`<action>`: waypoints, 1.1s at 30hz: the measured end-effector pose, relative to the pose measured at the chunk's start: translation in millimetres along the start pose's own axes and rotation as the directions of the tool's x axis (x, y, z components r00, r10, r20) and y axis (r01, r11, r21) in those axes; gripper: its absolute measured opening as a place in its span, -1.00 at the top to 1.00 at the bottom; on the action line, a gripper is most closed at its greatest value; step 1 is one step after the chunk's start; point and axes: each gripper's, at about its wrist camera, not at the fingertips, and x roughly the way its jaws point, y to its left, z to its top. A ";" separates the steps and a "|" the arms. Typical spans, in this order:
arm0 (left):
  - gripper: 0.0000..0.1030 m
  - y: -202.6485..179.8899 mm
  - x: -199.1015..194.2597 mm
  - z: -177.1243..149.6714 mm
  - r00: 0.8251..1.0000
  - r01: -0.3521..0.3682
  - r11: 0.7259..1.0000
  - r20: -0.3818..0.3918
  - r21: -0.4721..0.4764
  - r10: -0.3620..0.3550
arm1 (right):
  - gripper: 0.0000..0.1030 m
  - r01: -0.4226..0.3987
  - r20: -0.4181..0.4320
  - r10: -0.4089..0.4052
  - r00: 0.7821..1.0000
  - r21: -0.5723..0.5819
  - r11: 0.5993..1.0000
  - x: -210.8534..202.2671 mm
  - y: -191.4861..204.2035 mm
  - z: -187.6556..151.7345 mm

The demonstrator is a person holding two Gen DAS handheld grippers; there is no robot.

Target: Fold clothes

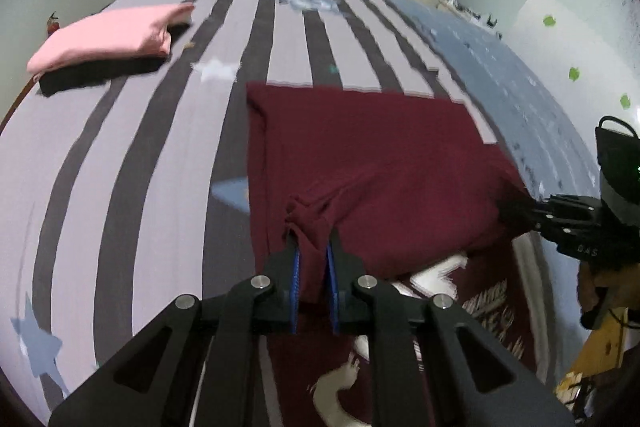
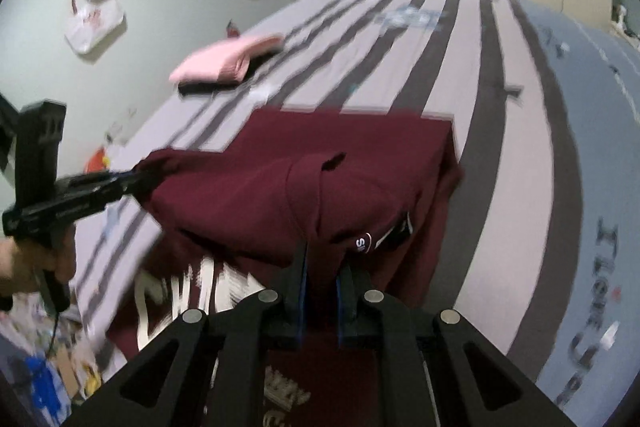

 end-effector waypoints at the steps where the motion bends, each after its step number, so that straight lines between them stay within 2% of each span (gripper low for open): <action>1: 0.82 -0.8 -0.8 -5.7 1.000 -0.003 1.000 -0.004 0.012 0.003 | 0.74 0.001 -0.012 -0.001 1.000 0.004 1.000 2.0 1.2 -8.5; 6: 0.82 -0.4 -10.7 -22.3 1.000 0.017 1.000 -0.027 0.017 -0.017 | 0.74 0.010 -0.032 -0.009 0.999 0.020 1.000 -9.2 18.3 -48.3; 10: 0.72 3.3 -18.2 -33.6 0.997 0.037 0.999 -0.072 0.003 -0.037 | 0.69 0.023 -0.061 -0.021 0.998 0.033 0.999 -16.6 26.7 -62.7; 16: 0.60 2.6 -43.7 -52.0 0.994 0.026 1.000 -0.109 -0.007 -0.027 | 0.58 0.049 -0.118 -0.041 0.992 0.064 0.997 -41.6 33.6 -88.9; 20: 0.59 2.3 -41.9 -46.9 0.995 0.015 1.000 -0.095 -0.017 -0.016 | 0.57 0.069 -0.123 -0.057 0.991 0.093 0.993 -66.0 28.2 -98.1; 24: 0.58 1.9 -40.0 -41.7 0.997 0.003 1.000 -0.081 -0.027 -0.005 | 0.56 0.091 -0.051 -0.084 0.995 0.161 0.983 -89.2 15.8 -86.6; 26: 0.58 1.7 -39.1 -39.1 0.997 -0.002 0.999 -0.074 -0.032 0.000 | 0.48 0.089 -0.016 -0.087 0.996 0.206 0.974 -92.0 7.5 -78.1; 32: 0.54 1.2 -36.1 -31.5 0.998 -0.019 0.999 -0.055 -0.048 0.017 | 0.46 0.091 0.032 -0.102 0.994 0.247 0.965 -59.6 1.8 -50.3; 33: 0.54 3.0 -26.9 -36.8 0.996 -0.019 0.998 -0.083 -0.054 0.014 | 0.46 0.088 0.027 -0.098 0.995 0.251 0.964 -50.0 3.2 -47.9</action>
